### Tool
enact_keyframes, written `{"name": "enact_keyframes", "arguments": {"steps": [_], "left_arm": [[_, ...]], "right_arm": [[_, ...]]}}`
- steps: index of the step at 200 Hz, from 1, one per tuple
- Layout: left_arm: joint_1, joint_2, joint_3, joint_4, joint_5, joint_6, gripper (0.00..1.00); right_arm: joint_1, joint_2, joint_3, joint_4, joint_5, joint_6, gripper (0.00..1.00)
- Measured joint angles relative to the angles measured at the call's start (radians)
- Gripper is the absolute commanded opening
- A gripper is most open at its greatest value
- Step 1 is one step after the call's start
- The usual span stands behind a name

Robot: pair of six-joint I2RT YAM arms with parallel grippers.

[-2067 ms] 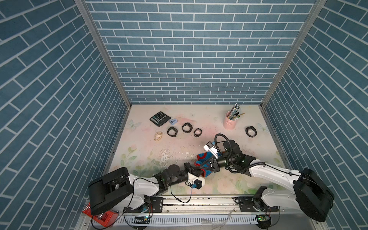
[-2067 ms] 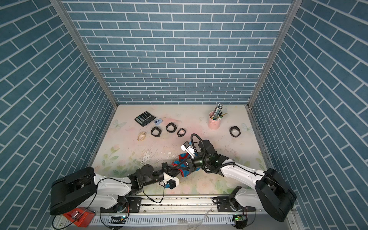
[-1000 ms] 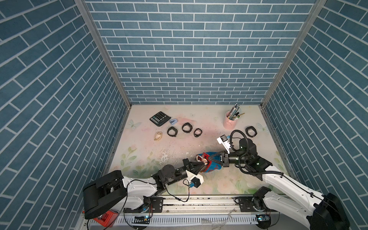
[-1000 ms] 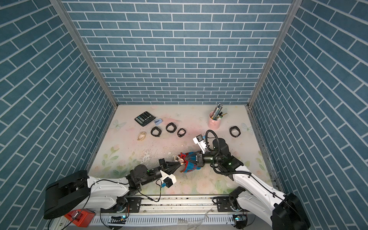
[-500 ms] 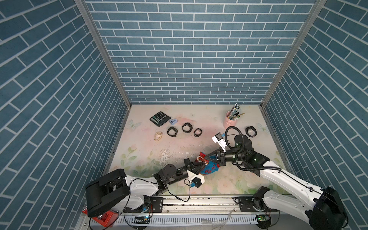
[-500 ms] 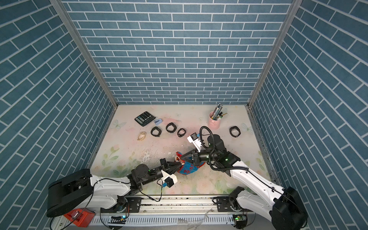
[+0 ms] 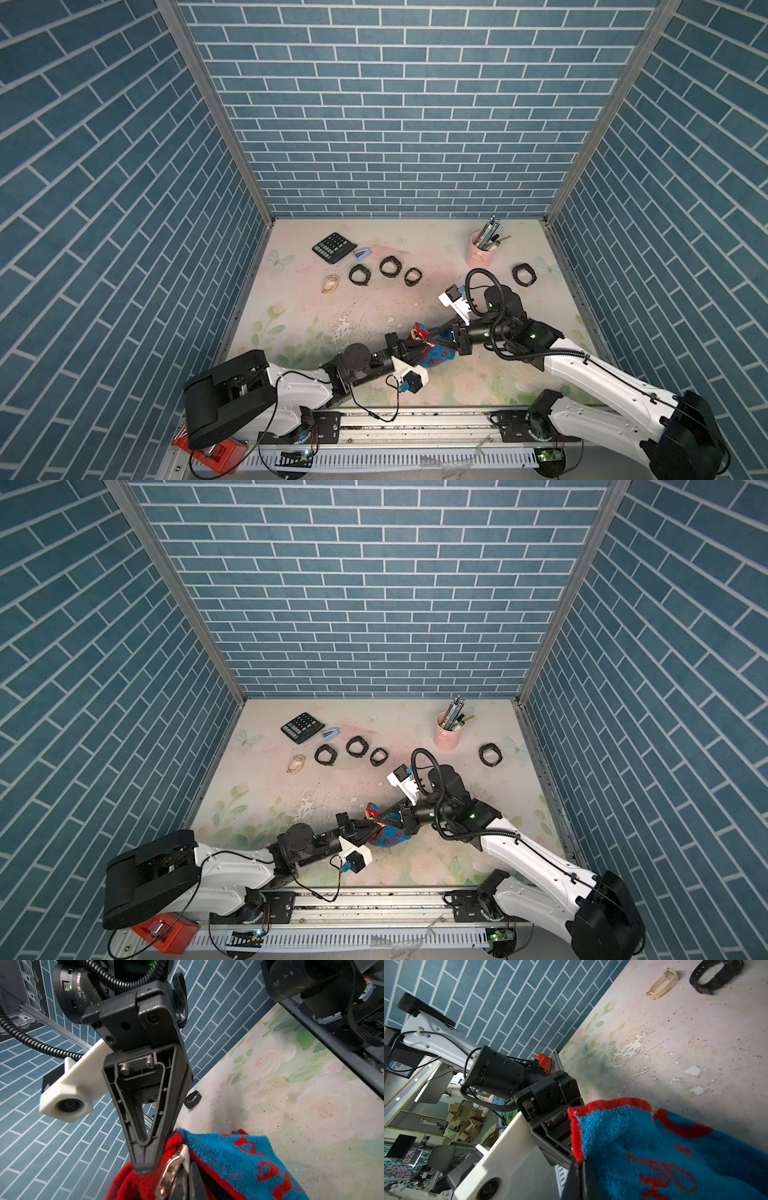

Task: Wipe the watch dial
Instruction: Wipe the dirt from the watch dial.

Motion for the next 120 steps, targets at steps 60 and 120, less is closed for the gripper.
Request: {"name": "enact_keyframes", "arguments": {"steps": [60, 120], "left_arm": [[0.0, -0.005, 0.0, -0.005, -0.043, 0.004, 0.0], [0.001, -0.041, 0.0, 0.016, -0.072, 0.004, 0.0]], "right_arm": [[0.0, -0.04, -0.027, -0.011, 0.008, -0.002, 0.0], [0.006, -0.066, -0.074, -0.066, 0.011, -0.002, 0.0]]}}
